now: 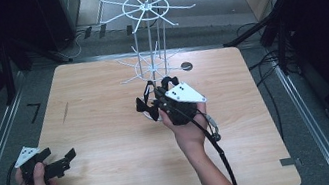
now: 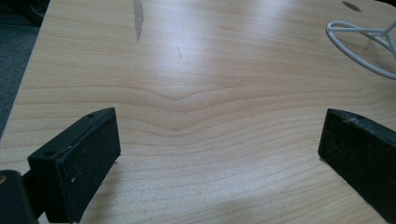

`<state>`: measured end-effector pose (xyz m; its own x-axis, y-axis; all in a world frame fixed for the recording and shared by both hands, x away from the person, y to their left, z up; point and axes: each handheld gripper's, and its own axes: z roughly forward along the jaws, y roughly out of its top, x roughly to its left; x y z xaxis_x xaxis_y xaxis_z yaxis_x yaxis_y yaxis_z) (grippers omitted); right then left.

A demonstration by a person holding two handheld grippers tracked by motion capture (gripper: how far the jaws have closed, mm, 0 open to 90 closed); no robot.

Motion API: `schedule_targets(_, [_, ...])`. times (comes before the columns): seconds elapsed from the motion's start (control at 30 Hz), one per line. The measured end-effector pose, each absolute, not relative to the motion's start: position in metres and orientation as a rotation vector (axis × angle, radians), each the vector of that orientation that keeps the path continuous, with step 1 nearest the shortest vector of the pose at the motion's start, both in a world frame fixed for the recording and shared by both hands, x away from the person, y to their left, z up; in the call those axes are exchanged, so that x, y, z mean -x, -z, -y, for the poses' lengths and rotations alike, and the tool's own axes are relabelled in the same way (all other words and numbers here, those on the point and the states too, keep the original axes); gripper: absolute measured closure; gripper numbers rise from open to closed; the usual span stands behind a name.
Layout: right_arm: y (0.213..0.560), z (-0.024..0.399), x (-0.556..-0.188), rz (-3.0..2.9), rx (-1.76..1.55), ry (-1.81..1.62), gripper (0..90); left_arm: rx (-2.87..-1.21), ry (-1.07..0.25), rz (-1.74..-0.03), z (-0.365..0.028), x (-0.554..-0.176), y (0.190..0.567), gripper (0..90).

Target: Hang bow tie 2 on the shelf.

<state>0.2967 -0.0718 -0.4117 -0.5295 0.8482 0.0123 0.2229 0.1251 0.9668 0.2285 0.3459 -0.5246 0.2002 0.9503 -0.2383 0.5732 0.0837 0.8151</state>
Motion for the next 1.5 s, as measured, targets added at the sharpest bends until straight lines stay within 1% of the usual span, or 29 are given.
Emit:
schedule_targets(0.1, [0.414, 0.073, -0.297, -1.851, -1.011, -1.442, 68.4, -1.597, -0.542, -1.477, -0.346, -0.228, 0.525, 0.0])
schedule_targets(0.17, [0.415, 0.075, -0.295, -1.854, -1.001, -1.463, 63.1, -1.598, -0.543, -1.478, -0.346, -0.228, 0.524, 0.0])
schedule_targets(0.33, [0.417, 0.084, -0.292, -1.86, -1.006, -1.512, 53.5, -1.597, -0.546, -1.479, -0.345, -0.228, 0.524, 0.0])
schedule_targets(0.57, [0.421, 0.1, -0.282, -1.889, -0.973, -1.57, 43.6, -1.606, -0.554, -1.479, -0.345, -0.227, 0.524, 0.0])
schedule_targets(0.6, [0.421, 0.1, -0.282, -1.889, -0.973, -1.57, 43.6, -1.605, -0.555, -1.48, -0.345, -0.227, 0.524, 0.0])
schedule_targets(0.8, [0.422, 0.108, -0.275, -1.916, -0.937, -1.619, 37.2, -1.604, -0.558, -1.477, -0.344, -0.227, 0.524, 0.0])
schedule_targets(1.0, [0.424, 0.113, -0.27, -1.952, -0.902, -1.659, 34.9, -1.604, -0.56, -1.477, -0.344, -0.227, 0.524, 0.0])
schedule_targets(1.1, [0.427, 0.118, -0.268, -1.955, -0.916, -1.664, 32.6, -1.606, -0.562, -1.476, -0.344, -0.226, 0.524, 0.0])
schedule_targets(1.3, [0.433, 0.13, -0.266, -1.952, -0.945, -1.64, 25.2, -1.606, -0.56, -1.475, -0.344, -0.226, 0.524, 0.0])
schedule_targets(1.5, [0.438, 0.142, -0.265, -1.951, -0.984, -1.611, 22.4, -1.604, -0.561, -1.476, -0.344, -0.226, 0.524, 0.0])
